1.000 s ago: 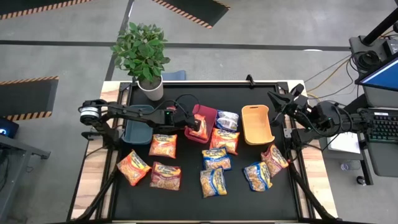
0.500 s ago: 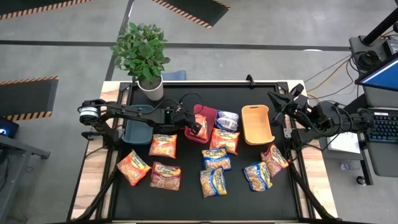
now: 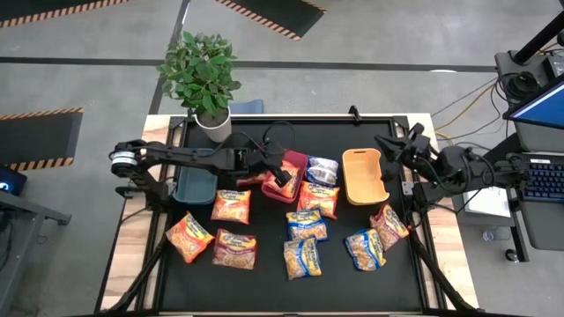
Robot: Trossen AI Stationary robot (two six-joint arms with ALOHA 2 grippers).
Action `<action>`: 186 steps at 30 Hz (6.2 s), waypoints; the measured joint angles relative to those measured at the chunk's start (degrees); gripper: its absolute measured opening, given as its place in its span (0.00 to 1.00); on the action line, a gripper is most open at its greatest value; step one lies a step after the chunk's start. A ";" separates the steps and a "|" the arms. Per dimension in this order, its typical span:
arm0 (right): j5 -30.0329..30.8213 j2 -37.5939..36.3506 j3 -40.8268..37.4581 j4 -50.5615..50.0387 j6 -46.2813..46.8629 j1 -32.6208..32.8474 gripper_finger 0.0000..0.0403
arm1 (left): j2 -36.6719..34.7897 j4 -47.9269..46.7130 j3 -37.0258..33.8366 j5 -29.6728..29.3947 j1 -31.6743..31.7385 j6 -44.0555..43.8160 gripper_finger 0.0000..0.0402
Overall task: Sort Maruchan noodles
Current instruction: Put the blue noodle pack into the yellow bin
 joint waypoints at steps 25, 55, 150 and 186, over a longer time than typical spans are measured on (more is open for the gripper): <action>-0.03 0.10 -3.05 -17.00 21.84 0.01 0.03 | -20.71 6.19 -21.74 18.81 -7.27 9.55 0.00; -8.52 19.84 13.06 -15.91 27.40 -0.01 0.03 | -20.58 14.74 -21.47 18.57 -9.18 31.66 0.00; -24.10 69.09 27.22 -25.38 -0.47 -19.51 0.04 | -25.04 9.08 -22.22 18.42 -9.11 34.88 0.00; -74.91 40.29 -2.13 51.18 11.26 -14.84 0.02 | -19.88 43.22 -23.35 31.66 -9.19 32.27 0.05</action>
